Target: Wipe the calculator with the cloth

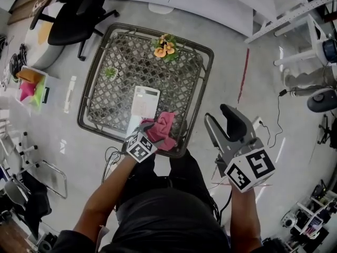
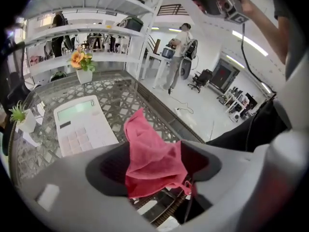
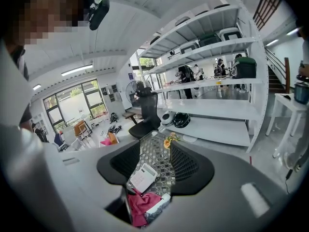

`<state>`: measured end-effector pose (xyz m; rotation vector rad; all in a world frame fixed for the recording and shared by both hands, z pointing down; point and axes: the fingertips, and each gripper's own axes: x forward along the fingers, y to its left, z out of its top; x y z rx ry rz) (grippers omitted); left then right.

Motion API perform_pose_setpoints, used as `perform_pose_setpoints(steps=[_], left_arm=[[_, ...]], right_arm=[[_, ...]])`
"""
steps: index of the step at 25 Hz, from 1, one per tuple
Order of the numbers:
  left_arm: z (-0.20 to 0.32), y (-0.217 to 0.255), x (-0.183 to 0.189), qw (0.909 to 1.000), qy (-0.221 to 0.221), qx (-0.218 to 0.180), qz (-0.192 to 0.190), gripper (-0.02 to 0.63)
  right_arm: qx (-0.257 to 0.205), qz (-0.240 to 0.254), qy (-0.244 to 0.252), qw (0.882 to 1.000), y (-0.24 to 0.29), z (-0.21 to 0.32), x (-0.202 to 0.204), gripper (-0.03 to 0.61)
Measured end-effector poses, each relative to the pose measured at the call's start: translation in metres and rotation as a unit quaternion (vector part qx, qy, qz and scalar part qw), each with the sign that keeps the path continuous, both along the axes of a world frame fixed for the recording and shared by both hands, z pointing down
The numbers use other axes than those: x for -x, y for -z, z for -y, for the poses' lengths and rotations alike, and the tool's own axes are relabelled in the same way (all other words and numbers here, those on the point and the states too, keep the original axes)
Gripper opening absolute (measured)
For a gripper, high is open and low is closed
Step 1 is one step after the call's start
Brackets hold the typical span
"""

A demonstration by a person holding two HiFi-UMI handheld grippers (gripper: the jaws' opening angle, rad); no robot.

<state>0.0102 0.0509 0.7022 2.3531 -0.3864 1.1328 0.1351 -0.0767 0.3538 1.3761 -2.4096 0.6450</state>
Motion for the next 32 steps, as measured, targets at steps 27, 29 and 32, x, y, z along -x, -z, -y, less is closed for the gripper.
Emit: perform_pose_setpoints(steps=[27,29,32], left_arm=[[0.008,-0.043,0.018,0.9981,0.051,-0.028,0.023,0.158],[0.012,-0.03,0.024,0.9965,0.078,-0.03,-0.002,0.156],[0.024,-0.007,0.034,0.991,0.121,-0.041,-0.041,0.155]], right_arm=[[0.051,0.001,0.006,0.999,-0.036,0.027,-0.004,0.183],[0.052,0.0,0.005,0.999,-0.036,0.027,-0.003,0.183],[0.054,0.001,0.002,0.999,-0.038,0.026,-0.002,0.183]])
